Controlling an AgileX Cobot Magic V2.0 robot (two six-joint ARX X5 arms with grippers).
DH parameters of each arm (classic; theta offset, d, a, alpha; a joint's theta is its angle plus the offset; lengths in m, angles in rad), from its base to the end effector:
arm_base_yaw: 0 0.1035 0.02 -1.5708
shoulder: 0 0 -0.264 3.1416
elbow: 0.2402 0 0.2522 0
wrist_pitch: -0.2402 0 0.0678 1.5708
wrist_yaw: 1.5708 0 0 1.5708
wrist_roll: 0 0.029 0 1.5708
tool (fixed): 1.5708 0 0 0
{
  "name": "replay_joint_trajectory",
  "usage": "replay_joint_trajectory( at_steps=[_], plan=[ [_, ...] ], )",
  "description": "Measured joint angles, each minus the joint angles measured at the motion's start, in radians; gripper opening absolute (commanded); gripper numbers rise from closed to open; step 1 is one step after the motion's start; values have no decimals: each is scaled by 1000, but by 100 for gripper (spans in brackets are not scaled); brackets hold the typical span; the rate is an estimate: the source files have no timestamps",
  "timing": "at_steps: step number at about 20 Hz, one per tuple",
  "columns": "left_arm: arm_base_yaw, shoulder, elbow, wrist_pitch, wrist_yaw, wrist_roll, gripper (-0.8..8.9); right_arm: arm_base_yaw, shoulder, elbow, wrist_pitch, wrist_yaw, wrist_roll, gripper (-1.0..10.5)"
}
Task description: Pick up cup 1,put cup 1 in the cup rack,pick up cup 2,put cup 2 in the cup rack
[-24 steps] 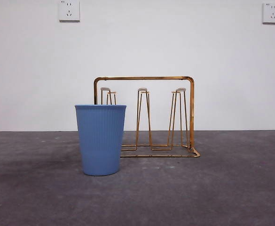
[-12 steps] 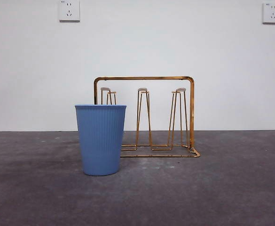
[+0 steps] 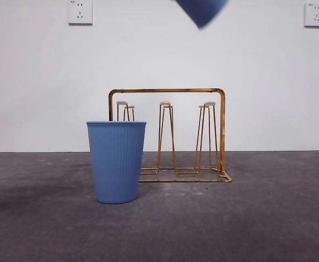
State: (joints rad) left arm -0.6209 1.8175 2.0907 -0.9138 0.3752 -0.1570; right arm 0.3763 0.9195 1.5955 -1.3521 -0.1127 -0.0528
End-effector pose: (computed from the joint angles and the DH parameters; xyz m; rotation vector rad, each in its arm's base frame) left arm 0.3030 -0.2298 0.4267 -0.0570 0.7352 -0.9056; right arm 0.0815 0.0357 0.4531 -0.1395 0.6644 0.4880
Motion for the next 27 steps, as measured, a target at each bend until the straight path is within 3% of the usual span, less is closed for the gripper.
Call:
replay_joint_trajectory(
  at_steps=[13,27],
  plan=[
    [-35,180,2,-18,-164,0,-8,-1,0,0,0,0,-1,284],
    [-47,300,4,14,-208,0,-8,-1,0,0,0,-34,-1,284]
  ],
)
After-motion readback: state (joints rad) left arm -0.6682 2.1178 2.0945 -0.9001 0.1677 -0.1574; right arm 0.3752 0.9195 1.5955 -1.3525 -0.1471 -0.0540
